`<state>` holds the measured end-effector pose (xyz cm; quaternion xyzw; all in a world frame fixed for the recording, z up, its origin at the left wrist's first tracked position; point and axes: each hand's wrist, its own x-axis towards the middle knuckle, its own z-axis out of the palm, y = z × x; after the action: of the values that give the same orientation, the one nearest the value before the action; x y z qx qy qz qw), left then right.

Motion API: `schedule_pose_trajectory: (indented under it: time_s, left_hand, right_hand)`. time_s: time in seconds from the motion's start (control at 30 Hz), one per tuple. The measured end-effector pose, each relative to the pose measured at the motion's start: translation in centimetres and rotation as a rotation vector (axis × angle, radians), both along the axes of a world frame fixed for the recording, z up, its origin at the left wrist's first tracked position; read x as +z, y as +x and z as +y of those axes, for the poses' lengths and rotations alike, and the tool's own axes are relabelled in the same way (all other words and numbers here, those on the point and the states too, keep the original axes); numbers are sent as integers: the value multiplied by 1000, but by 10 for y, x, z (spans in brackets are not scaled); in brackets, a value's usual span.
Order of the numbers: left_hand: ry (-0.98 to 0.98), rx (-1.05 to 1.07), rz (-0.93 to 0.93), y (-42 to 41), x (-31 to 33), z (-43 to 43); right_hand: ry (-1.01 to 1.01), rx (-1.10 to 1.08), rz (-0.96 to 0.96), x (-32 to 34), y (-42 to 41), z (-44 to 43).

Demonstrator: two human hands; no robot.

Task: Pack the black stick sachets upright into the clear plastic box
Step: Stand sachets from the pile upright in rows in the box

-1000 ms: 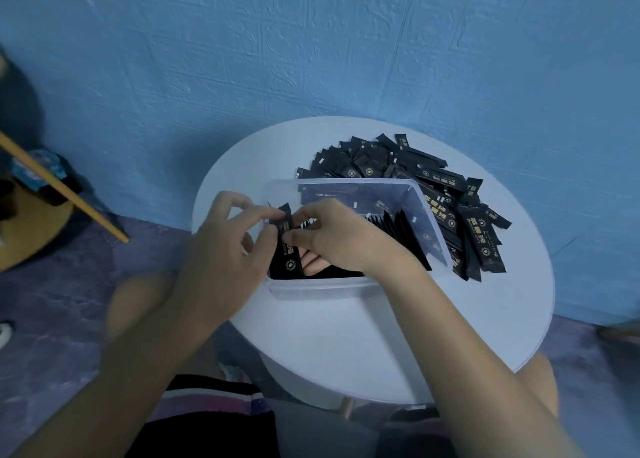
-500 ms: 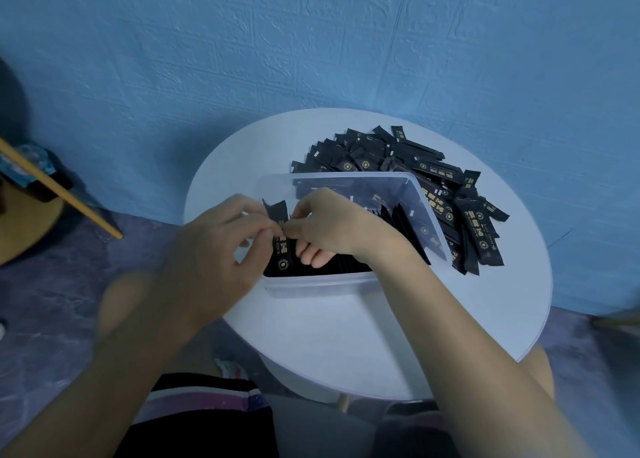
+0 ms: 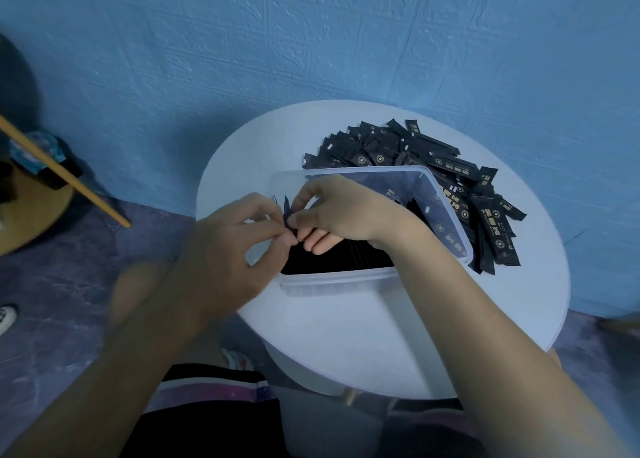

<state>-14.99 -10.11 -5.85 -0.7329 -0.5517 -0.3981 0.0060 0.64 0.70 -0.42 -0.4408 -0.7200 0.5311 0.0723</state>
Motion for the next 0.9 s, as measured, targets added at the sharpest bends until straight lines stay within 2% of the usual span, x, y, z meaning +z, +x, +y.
schedule_pose_trajectory:
  time_s: [0.13,0.3,0.47,0.63,0.9]
  left_hand:
    - [9,-19,-12,-1,0,-3]
    - [11,-49,4,0,3,-6]
    - [16,-60,104,1,7,-7]
    - [14,-88,252,5,10,-10]
    - [19,-64,247,9,10,-11]
  right_hand:
    - [-55,38,94,1,1,-3]
    - [-32,64,155,-2,8,-8]
    - [10,72,194,-2,16,-10]
    - [36,43,250,-5,19,-11]
    - [130,-46,255,-2,48,-18]
